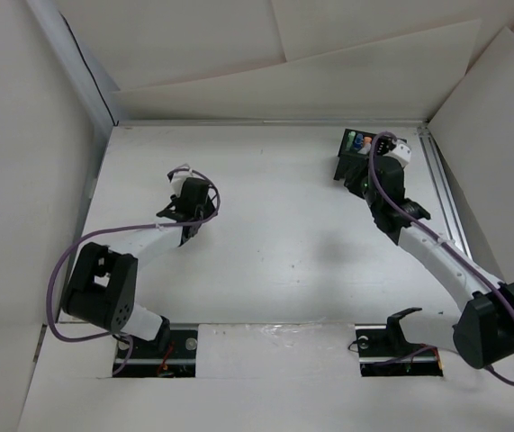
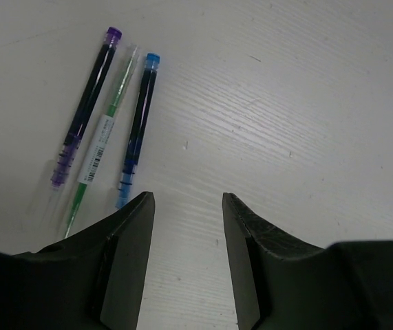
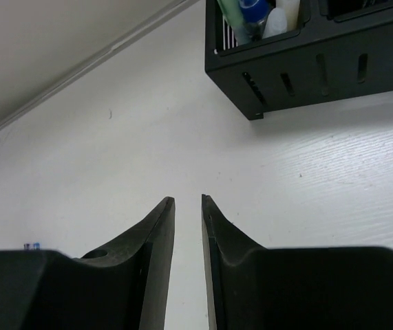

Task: Sort the stationery into containers
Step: Pick up the pen from the center of the board.

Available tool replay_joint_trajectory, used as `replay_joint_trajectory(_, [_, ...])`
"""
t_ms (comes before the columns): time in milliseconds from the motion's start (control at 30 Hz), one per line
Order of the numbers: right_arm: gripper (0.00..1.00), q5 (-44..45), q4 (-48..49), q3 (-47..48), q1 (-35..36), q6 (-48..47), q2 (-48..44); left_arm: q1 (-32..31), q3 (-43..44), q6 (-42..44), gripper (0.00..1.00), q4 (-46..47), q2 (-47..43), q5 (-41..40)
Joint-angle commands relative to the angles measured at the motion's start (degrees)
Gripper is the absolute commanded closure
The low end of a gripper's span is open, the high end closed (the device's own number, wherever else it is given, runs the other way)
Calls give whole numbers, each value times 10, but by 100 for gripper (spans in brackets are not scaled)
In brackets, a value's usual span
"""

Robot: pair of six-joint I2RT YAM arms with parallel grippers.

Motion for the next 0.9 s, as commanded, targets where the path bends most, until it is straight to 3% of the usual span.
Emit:
replay_joint_trajectory(0, [72, -10, 21, -5, 9, -6, -2, 26, 6, 1, 59, 0, 14, 19])
replay_joint_trajectory(67, [72, -10, 21, -5, 9, -6, -2, 43, -1, 6, 61, 17, 19, 52])
replay_joint_trajectory(467, [72, -15, 27, -5, 15, -12, 3, 48, -1, 17, 64, 22, 67, 40])
replay_joint_trajectory(533, [72, -15, 27, -5, 15, -12, -2, 48, -1, 17, 70, 17, 72, 35])
replay_joint_trajectory(867, [72, -15, 27, -10, 21, -12, -13, 48, -6, 11, 70, 17, 61, 23])
